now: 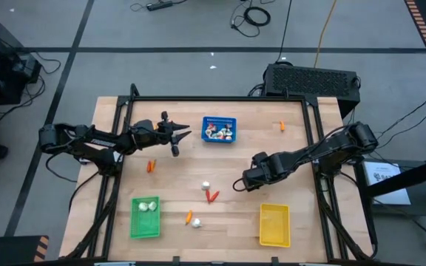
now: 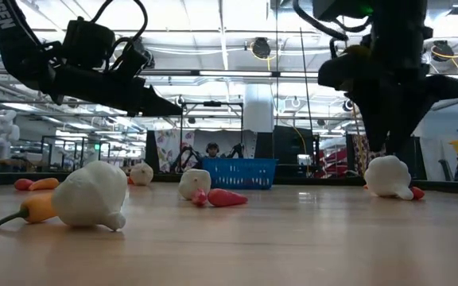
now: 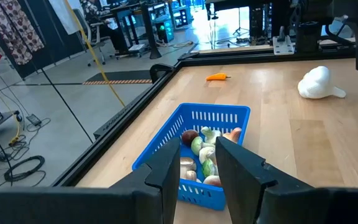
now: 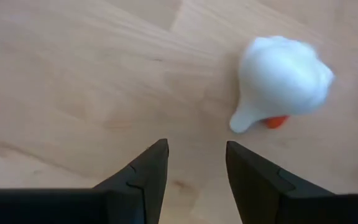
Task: Sort produce into baskets
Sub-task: Put the white garlic into the green bin
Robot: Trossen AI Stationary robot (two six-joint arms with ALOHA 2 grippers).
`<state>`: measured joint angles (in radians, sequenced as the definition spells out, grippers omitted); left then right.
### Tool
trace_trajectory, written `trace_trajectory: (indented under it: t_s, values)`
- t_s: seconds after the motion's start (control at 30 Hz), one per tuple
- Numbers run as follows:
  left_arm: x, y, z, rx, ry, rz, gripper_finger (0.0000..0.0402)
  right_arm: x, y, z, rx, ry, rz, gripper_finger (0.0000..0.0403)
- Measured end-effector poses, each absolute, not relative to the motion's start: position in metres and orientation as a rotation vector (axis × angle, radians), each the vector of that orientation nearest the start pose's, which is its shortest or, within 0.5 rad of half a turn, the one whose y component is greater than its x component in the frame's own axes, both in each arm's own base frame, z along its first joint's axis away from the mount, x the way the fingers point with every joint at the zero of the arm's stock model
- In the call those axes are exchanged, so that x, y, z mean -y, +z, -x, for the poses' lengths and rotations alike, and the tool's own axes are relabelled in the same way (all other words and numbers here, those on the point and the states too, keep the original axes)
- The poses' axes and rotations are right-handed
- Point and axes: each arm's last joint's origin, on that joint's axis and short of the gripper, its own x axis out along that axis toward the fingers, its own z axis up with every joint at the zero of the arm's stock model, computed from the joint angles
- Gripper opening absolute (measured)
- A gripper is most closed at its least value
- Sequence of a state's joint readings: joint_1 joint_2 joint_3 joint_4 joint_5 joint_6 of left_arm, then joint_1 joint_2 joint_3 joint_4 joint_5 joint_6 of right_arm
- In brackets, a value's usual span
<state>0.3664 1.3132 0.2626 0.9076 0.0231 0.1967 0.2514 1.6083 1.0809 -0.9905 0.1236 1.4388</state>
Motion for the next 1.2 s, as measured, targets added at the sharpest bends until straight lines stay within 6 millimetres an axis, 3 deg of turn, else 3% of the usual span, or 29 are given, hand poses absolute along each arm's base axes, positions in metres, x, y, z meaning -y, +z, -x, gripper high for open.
trace_trajectory:
  t_s: [0.37,0.53,0.83,0.93,1.2]
  values:
    - [-0.079,0.162,-0.208,-0.175,0.327,-0.168,0.0111,-0.072,0.171,-0.268,-1.245,-1.245,-0.917,0.0153]
    - [-0.079,0.162,-0.208,-0.175,0.327,-0.168,0.0111,-0.074,0.160,-0.272,-1.200,-1.295,-0.896,0.0153]
    - [-0.079,0.162,-0.208,-0.175,0.327,-0.169,0.0111,-0.072,0.160,-0.269,-1.177,-1.325,-0.858,0.0153]
    - [-0.079,0.162,-0.208,-0.175,0.327,-0.169,0.0111,-0.070,0.153,-0.260,-1.200,-1.329,-0.866,0.0153]
    - [-0.079,0.162,-0.208,-0.175,0.327,-0.169,0.0111,-0.066,0.147,-0.240,-0.970,-1.194,-1.090,0.0153]
